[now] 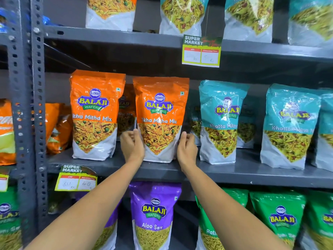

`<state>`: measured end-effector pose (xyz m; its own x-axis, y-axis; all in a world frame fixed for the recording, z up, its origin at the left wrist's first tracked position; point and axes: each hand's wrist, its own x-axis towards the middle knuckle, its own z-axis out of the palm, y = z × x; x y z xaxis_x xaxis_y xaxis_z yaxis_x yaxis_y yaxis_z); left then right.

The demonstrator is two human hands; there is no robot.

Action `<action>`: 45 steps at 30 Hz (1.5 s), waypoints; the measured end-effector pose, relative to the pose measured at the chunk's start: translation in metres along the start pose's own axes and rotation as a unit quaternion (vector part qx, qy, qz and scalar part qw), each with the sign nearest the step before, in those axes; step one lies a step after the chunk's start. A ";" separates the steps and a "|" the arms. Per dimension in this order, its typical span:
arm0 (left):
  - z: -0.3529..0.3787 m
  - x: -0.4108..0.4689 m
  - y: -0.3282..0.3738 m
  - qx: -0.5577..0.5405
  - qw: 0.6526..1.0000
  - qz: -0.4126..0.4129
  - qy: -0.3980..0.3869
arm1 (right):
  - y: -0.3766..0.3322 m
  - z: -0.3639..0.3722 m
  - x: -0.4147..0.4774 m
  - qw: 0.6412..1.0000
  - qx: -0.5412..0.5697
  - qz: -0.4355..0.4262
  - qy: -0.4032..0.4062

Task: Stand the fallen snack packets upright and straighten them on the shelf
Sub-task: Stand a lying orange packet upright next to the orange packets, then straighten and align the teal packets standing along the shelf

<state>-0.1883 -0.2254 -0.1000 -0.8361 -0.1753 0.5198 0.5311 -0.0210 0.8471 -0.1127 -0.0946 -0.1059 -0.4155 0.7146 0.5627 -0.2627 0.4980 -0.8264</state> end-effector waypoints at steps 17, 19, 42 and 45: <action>0.114 -0.092 0.040 0.025 0.966 0.117 -0.228 | 0.049 -0.169 0.067 0.979 0.010 0.089 0.182; 0.139 -0.097 0.046 0.029 0.954 0.021 -0.299 | 0.051 -0.171 0.076 0.984 0.018 0.149 0.095; 0.160 -0.075 0.014 0.070 0.969 -0.052 -0.231 | 0.081 -0.181 0.112 0.991 -0.043 0.127 -0.010; 0.159 -0.074 0.011 0.088 0.973 -0.060 -0.205 | 0.081 -0.187 0.114 0.990 -0.061 0.123 -0.014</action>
<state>-0.1428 -0.0566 -0.1114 -0.8941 0.2269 0.3862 0.4253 0.1590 0.8910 -0.0185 0.1192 -0.1049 -0.4783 0.8085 0.3429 -0.0444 0.3677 -0.9289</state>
